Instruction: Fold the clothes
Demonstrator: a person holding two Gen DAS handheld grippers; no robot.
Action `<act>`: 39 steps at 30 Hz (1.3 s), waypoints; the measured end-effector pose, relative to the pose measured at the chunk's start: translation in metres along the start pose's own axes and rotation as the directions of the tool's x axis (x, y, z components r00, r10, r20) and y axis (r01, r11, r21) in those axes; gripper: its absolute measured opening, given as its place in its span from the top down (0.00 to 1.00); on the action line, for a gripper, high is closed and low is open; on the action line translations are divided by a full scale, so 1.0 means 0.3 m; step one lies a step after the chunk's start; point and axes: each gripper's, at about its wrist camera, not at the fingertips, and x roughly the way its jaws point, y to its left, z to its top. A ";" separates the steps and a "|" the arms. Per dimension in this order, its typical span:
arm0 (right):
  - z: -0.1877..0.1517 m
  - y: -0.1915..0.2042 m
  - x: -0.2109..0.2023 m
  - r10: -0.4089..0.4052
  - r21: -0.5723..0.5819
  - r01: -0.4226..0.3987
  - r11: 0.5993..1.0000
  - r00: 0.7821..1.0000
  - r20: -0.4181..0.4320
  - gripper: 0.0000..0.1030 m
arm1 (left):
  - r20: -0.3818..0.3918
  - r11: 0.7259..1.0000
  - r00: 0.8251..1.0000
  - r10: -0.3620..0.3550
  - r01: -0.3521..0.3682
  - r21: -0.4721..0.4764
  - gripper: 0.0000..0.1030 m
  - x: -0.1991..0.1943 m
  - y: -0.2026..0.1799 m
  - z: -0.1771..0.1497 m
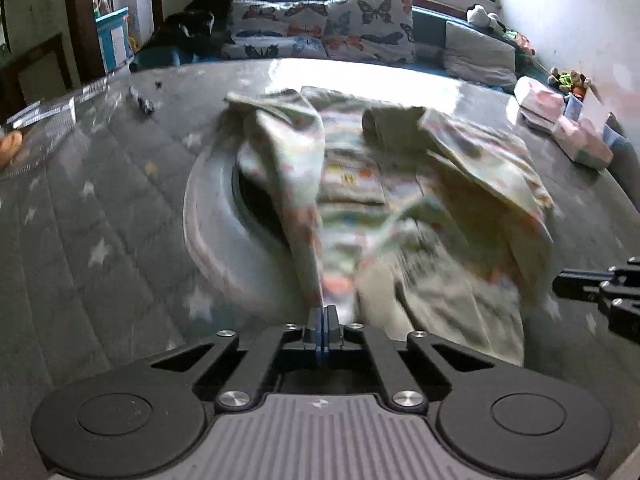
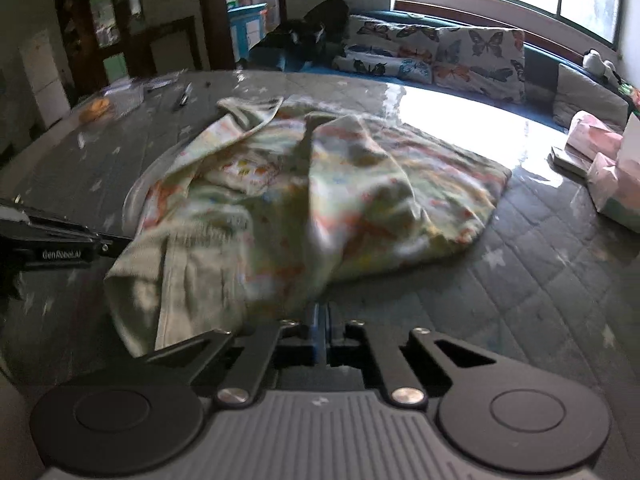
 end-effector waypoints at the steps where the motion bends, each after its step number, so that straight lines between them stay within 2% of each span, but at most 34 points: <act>1: -0.016 0.002 -0.014 -0.001 -0.013 0.001 1.000 1.000 -0.008 0.97 | -0.009 1.000 1.000 -0.013 0.013 -0.005 1.00 -0.007 0.003 -0.016; 5: -0.015 -0.002 -0.052 -0.039 -0.047 0.039 0.998 0.999 0.006 0.96 | 0.000 0.999 1.000 -0.009 0.009 -0.033 1.00 -0.027 0.032 -0.018; 8: 0.033 -0.002 -0.060 -0.058 -0.054 0.060 0.997 0.997 0.044 0.88 | 0.023 0.998 1.000 0.011 -0.009 -0.070 0.93 -0.037 0.051 0.031; 9: 0.052 0.005 -0.051 -0.057 -0.059 0.060 0.996 0.997 0.050 0.86 | 0.040 0.997 0.999 0.022 -0.019 -0.069 0.86 -0.040 0.049 0.049; 10: 0.072 0.012 -0.041 -0.055 -0.064 0.059 0.996 0.997 0.056 0.78 | 0.061 0.997 0.997 0.038 -0.034 -0.066 0.74 -0.043 0.046 0.068; 11: 0.090 0.019 -0.031 -0.054 -0.069 0.059 0.996 0.997 0.062 0.66 | 0.077 0.997 0.996 0.049 -0.044 -0.067 0.68 -0.043 0.044 0.089; 12: 0.104 0.028 -0.018 -0.057 -0.074 0.061 0.995 0.996 0.064 0.63 | 0.092 0.996 0.994 0.059 -0.053 -0.070 0.58 -0.041 0.043 0.110; 13: 0.117 0.037 -0.004 -0.059 -0.080 0.064 0.995 0.996 0.066 0.62 | 0.102 0.996 0.993 0.062 -0.055 -0.070 0.53 -0.036 0.042 0.130; 16: 0.147 0.068 0.068 -0.062 -0.082 0.066 0.994 0.997 0.056 0.61 | 0.119 0.996 0.990 0.079 -0.073 -0.055 0.50 0.007 0.030 0.202; 18: 0.153 0.073 0.111 -0.059 -0.062 0.062 0.996 0.997 0.042 0.61 | 0.109 0.993 0.988 0.113 -0.110 -0.038 0.51 0.060 0.016 0.233; 20: 0.149 0.069 0.146 -0.072 -0.045 0.073 0.996 0.997 0.028 0.65 | 0.088 0.991 0.987 0.137 -0.136 -0.017 0.55 0.116 0.010 0.249; 21: 0.147 0.061 0.155 -0.071 -0.034 0.072 0.997 0.997 0.024 0.70 | 0.078 0.990 0.987 0.144 -0.143 -0.013 0.72 0.135 0.013 0.248; 22: 0.144 0.052 0.163 -0.070 -0.024 0.071 0.997 0.997 0.019 0.82 | 0.067 0.989 0.987 0.148 -0.147 -0.013 0.92 0.151 0.018 0.245; 25: 0.123 0.015 0.156 -0.068 0.004 0.068 0.998 0.998 0.016 0.94 | 0.062 0.988 0.987 0.151 -0.151 -0.012 0.96 0.165 0.035 0.225; 28: 0.101 -0.010 0.109 -0.072 0.002 0.071 0.997 0.997 0.033 0.96 | 0.069 0.992 0.989 0.127 -0.126 -0.031 0.97 0.110 0.057 0.182; 32: 0.059 -0.035 0.031 -0.064 -0.014 0.065 0.998 0.997 0.041 0.96 | 0.070 0.995 0.994 0.090 -0.086 -0.054 0.98 0.024 0.084 0.107; 36: -0.015 -0.048 -0.038 -0.045 -0.041 0.045 0.998 0.999 -0.002 0.95 | 0.047 0.997 0.998 0.041 -0.038 -0.065 0.98 -0.057 0.100 -0.005; 39: -0.048 -0.056 -0.083 -0.063 -0.056 0.062 0.996 0.998 -0.016 0.88 | 0.022 0.998 1.000 0.019 -0.017 -0.067 0.98 -0.085 0.096 -0.068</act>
